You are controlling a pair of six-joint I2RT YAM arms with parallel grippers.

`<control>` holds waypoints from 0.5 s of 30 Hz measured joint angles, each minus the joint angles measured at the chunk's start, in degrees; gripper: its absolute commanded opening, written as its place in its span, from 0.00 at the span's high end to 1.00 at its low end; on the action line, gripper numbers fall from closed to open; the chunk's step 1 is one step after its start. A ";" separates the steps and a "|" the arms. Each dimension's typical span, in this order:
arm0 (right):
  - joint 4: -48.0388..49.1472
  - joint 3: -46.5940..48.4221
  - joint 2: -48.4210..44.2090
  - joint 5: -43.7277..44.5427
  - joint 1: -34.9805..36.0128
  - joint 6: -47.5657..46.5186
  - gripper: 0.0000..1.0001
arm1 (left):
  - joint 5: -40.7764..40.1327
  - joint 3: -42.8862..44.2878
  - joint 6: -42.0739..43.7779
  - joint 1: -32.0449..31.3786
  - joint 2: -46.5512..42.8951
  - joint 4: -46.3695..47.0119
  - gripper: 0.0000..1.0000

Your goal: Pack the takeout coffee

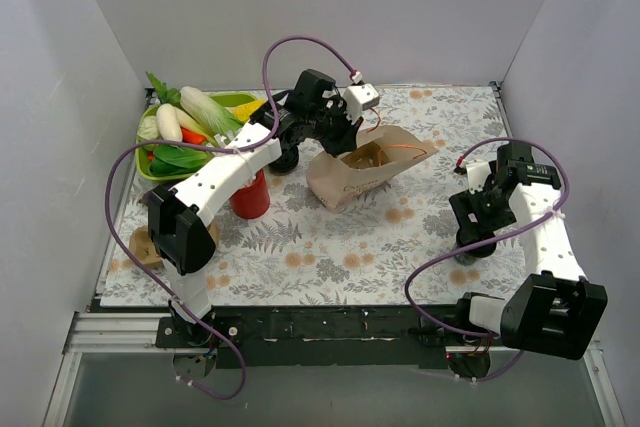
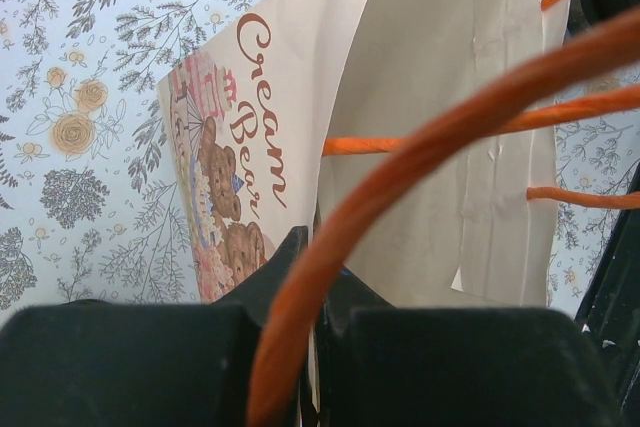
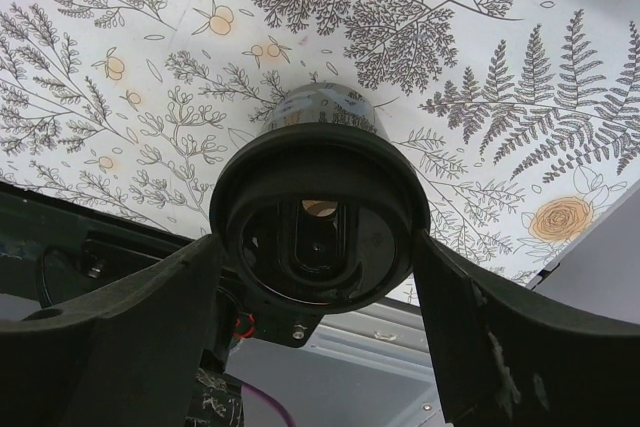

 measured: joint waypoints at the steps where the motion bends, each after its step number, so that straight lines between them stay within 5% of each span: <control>1: 0.26 -0.02 0.11 -0.02 0.00 -0.04 0.21 | 0.00 0.00 0.00 0.00 0.00 0.00 1.00; 15: 2.60 -2.32 -0.24 0.74 0.00 -0.17 0.26 | -0.11 0.00 0.00 0.00 0.00 0.00 1.00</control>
